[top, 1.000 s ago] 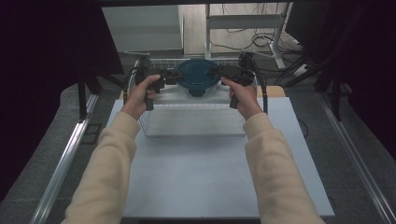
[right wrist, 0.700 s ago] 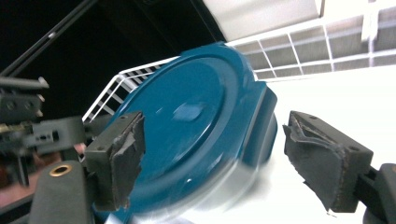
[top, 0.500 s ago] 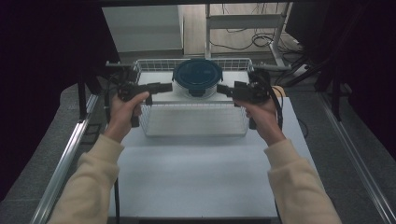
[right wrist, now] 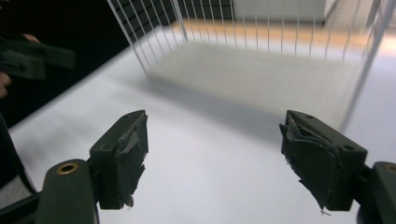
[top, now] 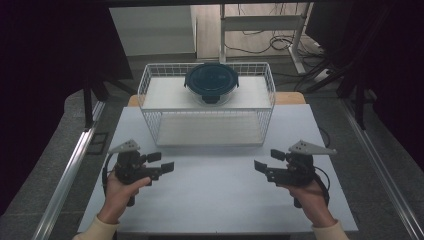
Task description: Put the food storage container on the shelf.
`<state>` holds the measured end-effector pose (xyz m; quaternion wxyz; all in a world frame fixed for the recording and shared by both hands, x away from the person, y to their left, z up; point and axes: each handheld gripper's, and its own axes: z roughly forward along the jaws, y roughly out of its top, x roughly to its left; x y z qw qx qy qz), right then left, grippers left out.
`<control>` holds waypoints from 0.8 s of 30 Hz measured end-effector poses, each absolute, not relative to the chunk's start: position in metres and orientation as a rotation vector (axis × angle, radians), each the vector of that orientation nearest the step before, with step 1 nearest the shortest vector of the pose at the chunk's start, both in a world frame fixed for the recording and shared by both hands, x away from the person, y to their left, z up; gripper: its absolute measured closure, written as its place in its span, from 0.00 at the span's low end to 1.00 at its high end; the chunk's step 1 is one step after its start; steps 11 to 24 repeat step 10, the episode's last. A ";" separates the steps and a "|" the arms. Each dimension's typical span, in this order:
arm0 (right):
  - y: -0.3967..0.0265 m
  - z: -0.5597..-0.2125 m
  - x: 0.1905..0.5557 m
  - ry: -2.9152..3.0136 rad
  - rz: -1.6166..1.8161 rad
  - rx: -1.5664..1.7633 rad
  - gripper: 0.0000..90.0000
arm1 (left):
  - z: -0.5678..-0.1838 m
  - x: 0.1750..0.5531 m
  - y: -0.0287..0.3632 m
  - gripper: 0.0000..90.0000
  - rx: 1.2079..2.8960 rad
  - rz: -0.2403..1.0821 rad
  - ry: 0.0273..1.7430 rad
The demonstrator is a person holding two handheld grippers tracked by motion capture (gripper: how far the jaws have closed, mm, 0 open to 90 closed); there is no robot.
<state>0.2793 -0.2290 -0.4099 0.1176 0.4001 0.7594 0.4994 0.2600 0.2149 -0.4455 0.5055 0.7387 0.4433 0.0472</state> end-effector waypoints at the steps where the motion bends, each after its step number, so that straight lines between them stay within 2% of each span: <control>1: -0.229 -0.410 0.279 2.222 1.461 1.171 0.26 | -0.446 0.260 0.215 0.28 1.782 0.114 1.069; 6: -0.242 -0.449 0.273 2.260 1.364 1.244 0.26 | -0.474 0.255 0.215 0.28 1.830 0.076 1.131; 24: -0.245 -0.448 0.271 2.235 1.350 1.231 0.25 | -0.472 0.253 0.214 0.28 1.837 0.105 1.123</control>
